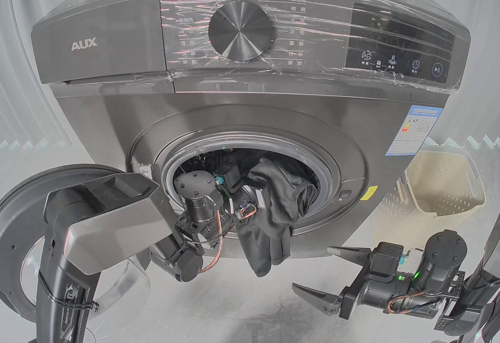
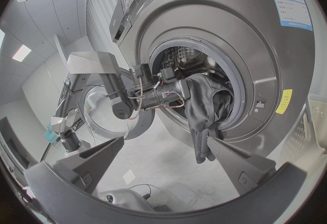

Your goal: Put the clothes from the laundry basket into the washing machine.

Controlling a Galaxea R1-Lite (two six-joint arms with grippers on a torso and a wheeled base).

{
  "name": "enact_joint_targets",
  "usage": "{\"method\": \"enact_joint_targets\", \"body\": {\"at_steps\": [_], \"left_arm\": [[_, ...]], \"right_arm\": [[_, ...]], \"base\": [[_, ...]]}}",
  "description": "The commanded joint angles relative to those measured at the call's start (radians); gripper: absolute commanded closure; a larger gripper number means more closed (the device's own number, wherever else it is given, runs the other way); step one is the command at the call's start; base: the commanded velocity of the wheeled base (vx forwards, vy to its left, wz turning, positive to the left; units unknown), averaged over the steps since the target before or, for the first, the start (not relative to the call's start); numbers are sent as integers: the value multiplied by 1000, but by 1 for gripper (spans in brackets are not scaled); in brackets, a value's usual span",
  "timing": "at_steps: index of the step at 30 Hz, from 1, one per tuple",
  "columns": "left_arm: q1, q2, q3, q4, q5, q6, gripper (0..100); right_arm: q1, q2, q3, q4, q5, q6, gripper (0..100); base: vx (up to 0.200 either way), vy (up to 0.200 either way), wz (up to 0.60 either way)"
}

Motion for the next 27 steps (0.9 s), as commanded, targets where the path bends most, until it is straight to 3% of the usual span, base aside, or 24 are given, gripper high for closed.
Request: {"method": "enact_joint_targets", "body": {"at_steps": [1,4,7,20,27], "left_arm": [[35,80,-124,65,27,0,100],[44,88,-166,101,29,0,100],[56,106,-261,217,30,3,100],[108,278,-675,355,159,41,100],[122,283,-706,378,175,41,100]], "right_arm": [[-1,8,0,-1,1,0,0],[-1,8,0,1,1,0,0],[-1,14,-2,-1,1,0,0],[-4,16,-4,-1,1,2,0],[-4,17,-4,-1,1,0,0]], "base": [[0,0,0],[0,0,0],[0,0,0],[0,0,0],[0,0,0]]}}
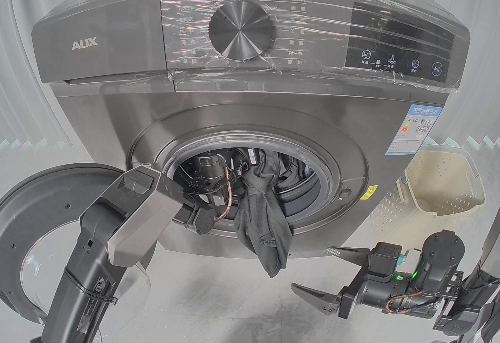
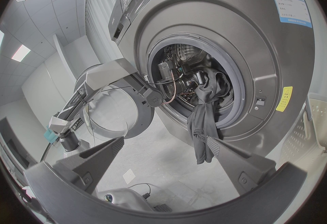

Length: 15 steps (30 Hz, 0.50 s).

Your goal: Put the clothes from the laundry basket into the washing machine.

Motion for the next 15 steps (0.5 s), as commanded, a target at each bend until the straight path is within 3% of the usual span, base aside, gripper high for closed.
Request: {"method": "enact_joint_targets", "body": {"at_steps": [1,2,3,8,12,15], "left_arm": [[10,31,-26,-1,3,1,100],[10,31,-25,-1,3,1,100],[10,29,-16,-3,3,1,0],[7,6,43,-1,11,-2,0],[-7,-115,256,48,-3,1,0],[-24,-161,336,63,-25,1,0]], "right_arm": [[0,5,-2,-1,0,1,0],[0,5,-2,-1,0,1,0],[0,5,-2,-1,0,1,0],[-1,5,0,-1,0,1,0],[0,5,-3,-1,0,1,0],[2,5,-2,-1,0,1,0]], "base": [[0,0,0],[0,0,0],[0,0,0],[0,0,0],[0,0,0],[0,0,0]]}}
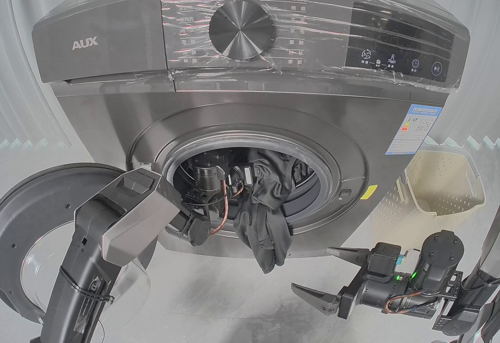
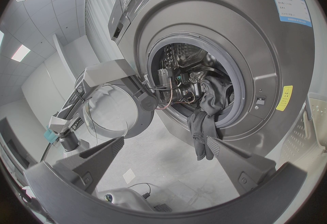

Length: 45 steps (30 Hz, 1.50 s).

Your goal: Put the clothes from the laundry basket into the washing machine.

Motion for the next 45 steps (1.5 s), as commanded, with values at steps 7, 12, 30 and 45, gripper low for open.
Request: {"method": "enact_joint_targets", "body": {"at_steps": [7,12,30,45], "left_arm": [[-52,-160,253,38,-70,2,0],[-75,-150,286,38,-91,4,0],[-94,-44,194,54,-103,15,100],[-8,4,-136,67,39,12,100]], "right_arm": [[4,2,-1,-1,0,-2,0],[5,5,-1,-1,0,0,0],[11,28,1,-1,0,0,0],[11,28,1,-1,0,0,0]], "base": [[0,0,0],[0,0,0],[0,0,0],[0,0,0]]}}
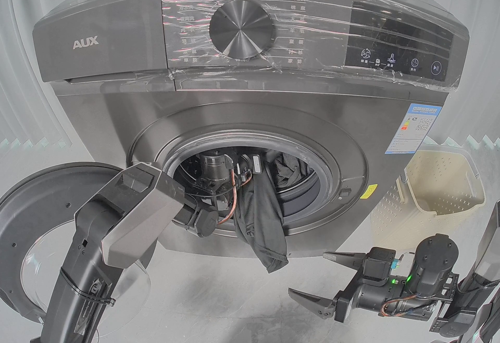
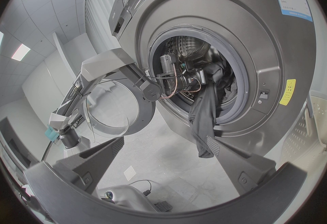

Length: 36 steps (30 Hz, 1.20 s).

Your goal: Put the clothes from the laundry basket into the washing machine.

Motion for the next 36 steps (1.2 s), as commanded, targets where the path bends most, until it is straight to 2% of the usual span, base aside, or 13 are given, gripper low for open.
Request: {"method": "enact_joint_targets", "body": {"at_steps": [1,2,3,11,12,13,16,19,24,30,32,33,36], "left_arm": [[23,23,-46,2,14,0,100],[21,23,-41,-1,14,0,100],[20,23,-38,-3,14,-2,0],[9,-17,59,-4,13,-2,0],[-10,-81,188,2,-10,1,0],[-10,-84,194,2,-13,1,0],[-36,-124,312,-6,-62,1,0],[-48,-127,378,-12,-71,7,0],[-62,-126,442,-12,-105,9,0],[-65,-95,453,-13,-104,10,0],[-60,-84,442,-13,-104,20,0],[-59,-83,435,-13,-104,24,100],[-56,-81,419,-15,-101,26,100]], "right_arm": [[0,2,0,0,1,0,0],[0,2,-1,0,1,0,0],[-2,2,-1,0,1,0,0],[0,2,0,0,1,0,0],[-2,2,0,0,1,0,0],[0,2,0,0,1,0,0],[0,2,0,0,1,0,0],[-2,2,0,0,1,0,0],[0,2,2,0,1,0,0],[0,2,0,0,1,0,0],[0,2,0,0,1,0,0],[0,2,0,0,1,0,0],[0,2,-1,0,1,0,0]], "base": [[0,0,0],[0,0,0],[0,0,0],[0,0,0],[0,0,0],[0,0,0],[0,0,0],[0,0,0],[0,0,0],[0,0,0],[0,0,0],[0,0,0],[0,0,0]]}}
